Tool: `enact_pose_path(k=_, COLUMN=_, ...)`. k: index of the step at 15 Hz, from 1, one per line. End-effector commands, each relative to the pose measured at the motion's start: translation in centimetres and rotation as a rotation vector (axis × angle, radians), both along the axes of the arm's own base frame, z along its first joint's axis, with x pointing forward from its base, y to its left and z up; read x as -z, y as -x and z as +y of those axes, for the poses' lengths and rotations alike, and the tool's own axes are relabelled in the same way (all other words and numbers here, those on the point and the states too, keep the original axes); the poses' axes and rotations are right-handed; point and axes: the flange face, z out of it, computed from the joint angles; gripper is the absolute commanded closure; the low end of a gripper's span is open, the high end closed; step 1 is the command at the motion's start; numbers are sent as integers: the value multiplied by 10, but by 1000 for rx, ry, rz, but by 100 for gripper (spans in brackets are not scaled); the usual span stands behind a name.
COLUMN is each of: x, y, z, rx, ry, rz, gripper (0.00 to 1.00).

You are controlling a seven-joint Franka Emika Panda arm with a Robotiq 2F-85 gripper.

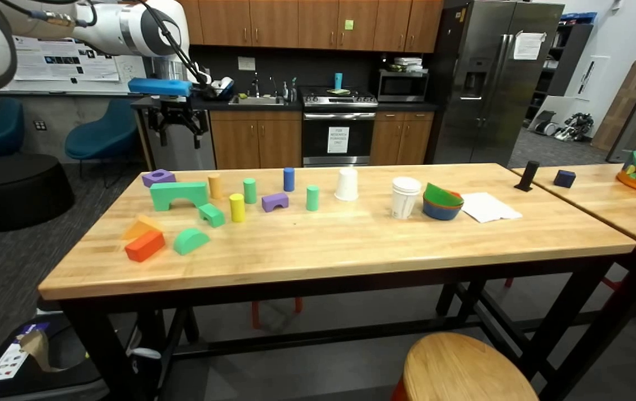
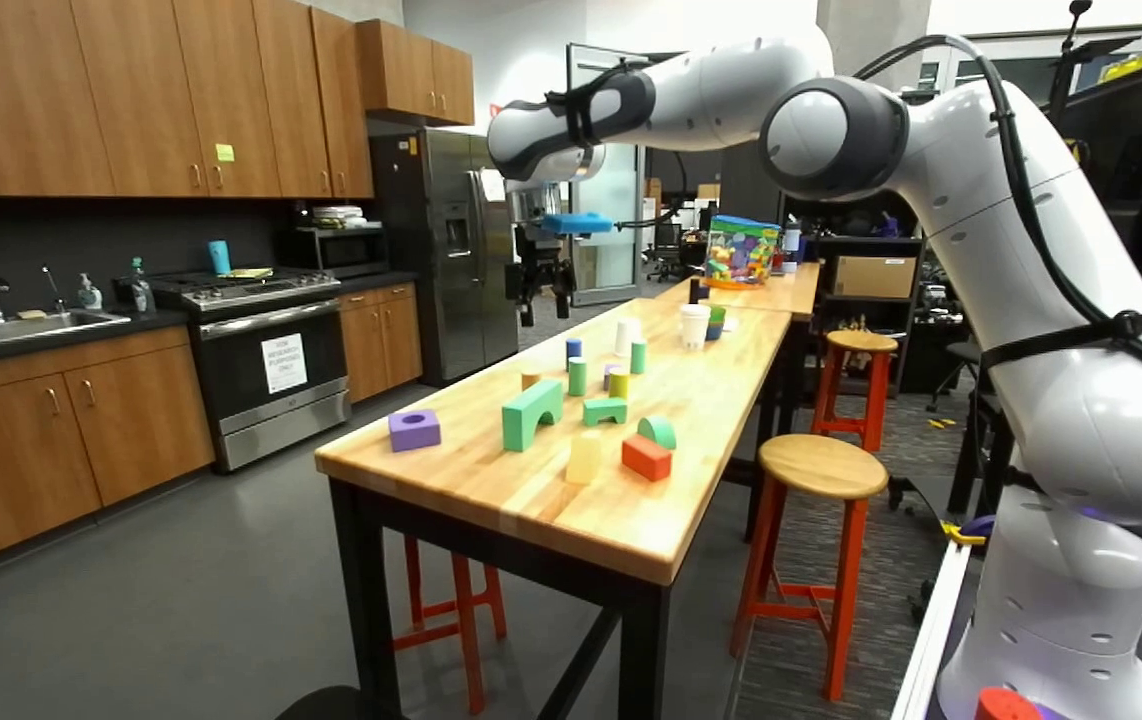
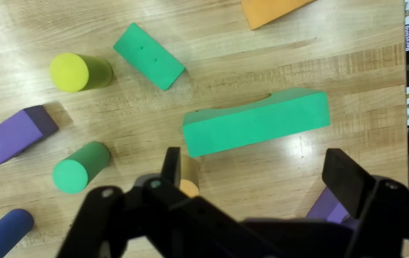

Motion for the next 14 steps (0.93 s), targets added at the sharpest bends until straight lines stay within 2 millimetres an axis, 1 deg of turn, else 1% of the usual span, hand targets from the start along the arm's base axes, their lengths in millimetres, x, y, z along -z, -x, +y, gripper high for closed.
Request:
enact_pose_path(k=1, x=0, y=0, z=0, rx=0, ry=0, rz=0, gripper=0)
enact_pose_path(k=4, x=1, y=-1, z=2, rx=-4, ry=3, rz=-4, gripper=0)
enact_pose_path(k=6, x=2, y=-5, z=12, rx=-23, ry=-10, rz=-2, gripper=0)
enact_pose_path(k=10, x=3, y=-22, z=25, rx=-64, ry=-10, rz=-51, gripper=0)
enact_pose_path(k=14, x=2, y=-38, z=30, rx=-76, ry=-5, rz=-85, gripper=0)
